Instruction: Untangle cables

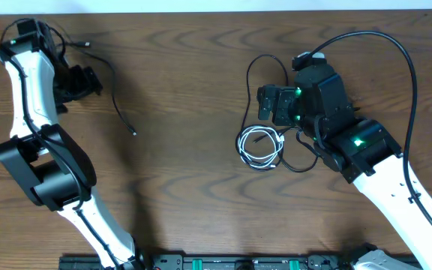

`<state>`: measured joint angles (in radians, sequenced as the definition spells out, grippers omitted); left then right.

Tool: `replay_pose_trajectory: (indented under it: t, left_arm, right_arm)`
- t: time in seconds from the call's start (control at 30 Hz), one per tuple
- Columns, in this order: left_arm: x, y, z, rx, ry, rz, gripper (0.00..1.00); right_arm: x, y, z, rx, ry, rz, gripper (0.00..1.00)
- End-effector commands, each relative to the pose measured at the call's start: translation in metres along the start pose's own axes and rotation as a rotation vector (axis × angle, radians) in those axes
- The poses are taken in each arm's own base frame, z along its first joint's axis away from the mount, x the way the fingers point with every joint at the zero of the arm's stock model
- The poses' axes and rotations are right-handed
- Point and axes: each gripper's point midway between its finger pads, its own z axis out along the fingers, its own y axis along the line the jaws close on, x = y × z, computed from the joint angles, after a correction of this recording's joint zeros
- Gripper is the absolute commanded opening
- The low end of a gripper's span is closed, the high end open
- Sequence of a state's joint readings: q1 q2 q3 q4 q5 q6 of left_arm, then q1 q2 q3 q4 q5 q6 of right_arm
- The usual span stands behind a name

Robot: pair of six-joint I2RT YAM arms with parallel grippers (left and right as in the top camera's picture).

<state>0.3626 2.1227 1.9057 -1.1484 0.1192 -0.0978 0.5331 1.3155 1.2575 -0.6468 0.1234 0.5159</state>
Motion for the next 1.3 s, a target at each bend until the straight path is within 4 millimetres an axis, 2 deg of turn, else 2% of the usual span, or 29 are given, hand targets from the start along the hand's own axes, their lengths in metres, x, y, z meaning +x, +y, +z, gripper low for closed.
replay_pose_trajectory:
  t: [0.0,0.1,0.3,0.4,0.43,0.63,0.8,0.93,1.0,1.03,1.07,1.27]
  left_arm:
    - [0.009,-0.026,0.014,0.126,0.036,0.079,0.95]
    - [0.014,-0.029,0.026,0.116,0.044,0.093,0.94]
    - [0.023,-0.036,0.055,0.106,0.041,0.116,0.85]
    - [0.022,-0.040,0.068,0.111,0.018,0.126,0.68]
    - [0.020,-0.040,0.071,0.114,0.003,0.119,0.56]
    - [0.005,-0.044,0.072,0.127,-0.057,0.090,0.54]
    - [0.005,-0.044,0.080,0.125,-0.048,0.088,0.31]
    - [0.009,-0.042,0.093,0.119,-0.018,0.086,0.30]
    - [0.008,-0.042,0.095,0.120,-0.022,0.086,0.20]
    - [0.006,-0.042,0.095,0.122,-0.031,0.087,0.10]
    - [0.004,-0.043,0.094,0.124,-0.040,0.088,0.08]
    - [-0.012,-0.046,0.088,0.135,-0.100,0.092,0.07]
  right_arm:
    - [0.001,0.000,0.002,0.001,0.005,0.002,0.99]
    - [0.001,0.000,0.003,0.002,0.008,0.002,0.99]
    - [0.002,0.000,0.004,0.003,0.012,0.002,0.99]
    - [0.003,0.000,0.005,0.005,0.013,0.001,0.99]
    - [0.002,0.000,0.005,0.005,0.013,0.002,0.99]
    - [0.003,-0.001,0.007,0.007,0.017,0.001,0.99]
    - [0.004,-0.001,0.009,0.010,0.022,0.001,0.99]
    - [0.005,-0.001,0.010,0.010,0.023,0.000,0.99]
    - [0.005,-0.001,0.010,0.010,0.025,0.000,0.99]
    - [0.005,-0.001,0.010,0.011,0.026,-0.001,0.99]
    - [0.005,-0.001,0.011,0.011,0.026,-0.001,0.99]
    - [0.007,-0.001,0.011,0.013,0.030,-0.001,0.99]
